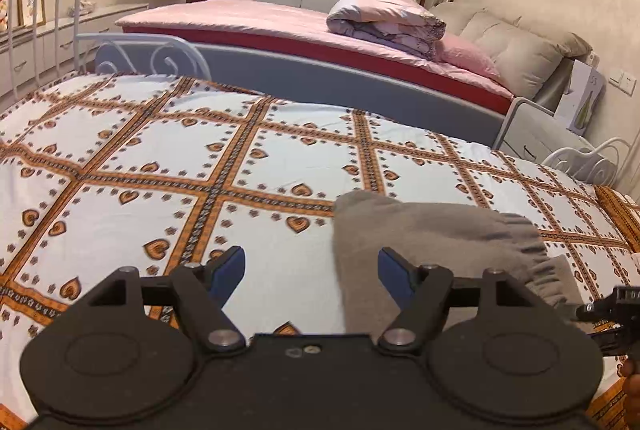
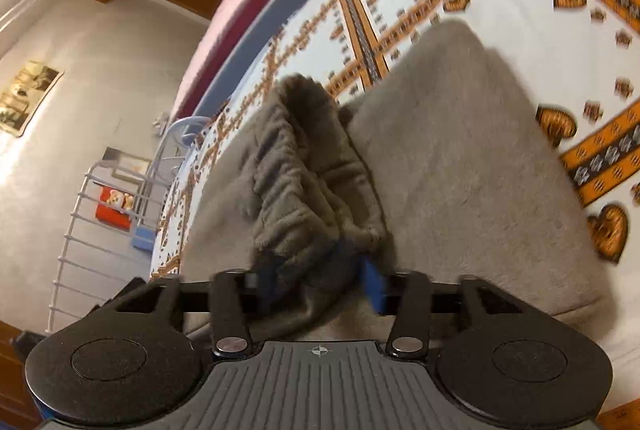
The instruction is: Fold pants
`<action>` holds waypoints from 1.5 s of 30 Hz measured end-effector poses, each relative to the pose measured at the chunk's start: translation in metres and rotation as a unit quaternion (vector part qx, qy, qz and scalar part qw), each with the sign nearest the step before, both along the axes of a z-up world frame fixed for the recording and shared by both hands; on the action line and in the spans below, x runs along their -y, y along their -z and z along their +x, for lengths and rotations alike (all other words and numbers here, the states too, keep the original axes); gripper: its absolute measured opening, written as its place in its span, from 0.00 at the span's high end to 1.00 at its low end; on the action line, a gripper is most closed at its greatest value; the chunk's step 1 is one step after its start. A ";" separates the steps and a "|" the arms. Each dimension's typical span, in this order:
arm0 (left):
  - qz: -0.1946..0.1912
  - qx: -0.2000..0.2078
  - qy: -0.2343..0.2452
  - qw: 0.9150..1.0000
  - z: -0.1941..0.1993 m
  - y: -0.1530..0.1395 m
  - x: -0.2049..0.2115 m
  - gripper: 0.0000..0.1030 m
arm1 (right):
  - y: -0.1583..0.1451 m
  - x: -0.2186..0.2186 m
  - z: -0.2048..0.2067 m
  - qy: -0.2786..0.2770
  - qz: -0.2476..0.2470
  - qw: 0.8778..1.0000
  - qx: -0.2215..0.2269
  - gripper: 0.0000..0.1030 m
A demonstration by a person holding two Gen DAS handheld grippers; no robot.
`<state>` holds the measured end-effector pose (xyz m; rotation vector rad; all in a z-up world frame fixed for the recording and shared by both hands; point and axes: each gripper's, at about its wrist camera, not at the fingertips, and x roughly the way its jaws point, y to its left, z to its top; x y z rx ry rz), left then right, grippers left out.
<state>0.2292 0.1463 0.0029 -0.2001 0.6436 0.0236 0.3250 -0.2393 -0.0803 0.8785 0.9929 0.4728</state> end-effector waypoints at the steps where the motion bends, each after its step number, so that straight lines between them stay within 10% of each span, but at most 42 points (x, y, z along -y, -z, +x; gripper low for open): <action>1: 0.001 -0.001 -0.003 1.000 -0.001 0.001 -0.003 0.37 | 0.000 -0.003 0.002 0.004 -0.002 1.000 0.002 0.39; 7: 0.005 -0.016 -0.004 1.000 -0.004 0.007 -0.014 0.37 | 0.005 -0.011 0.008 0.007 0.004 1.000 0.012 0.28; 12: 0.026 -0.029 0.018 0.999 -0.006 0.012 -0.001 0.36 | -0.001 -0.020 0.021 -0.013 -0.021 0.999 0.040 0.69; 19: 0.018 -0.027 0.022 0.999 -0.001 0.012 0.015 0.36 | -0.069 0.021 -0.019 0.031 -0.026 0.986 0.164 0.72; 25: 0.023 -0.027 0.041 0.999 0.007 0.013 0.038 0.36 | -0.027 0.061 -0.016 0.092 -0.107 0.989 0.039 0.72; 34: 0.063 -0.027 0.066 0.995 -0.009 0.017 0.058 0.39 | -0.028 0.061 -0.033 0.082 -0.108 0.989 0.058 0.71; 45: 0.023 0.007 -0.005 1.000 -0.065 0.034 0.075 0.40 | -0.041 0.066 -0.045 0.075 -0.088 0.991 0.068 0.62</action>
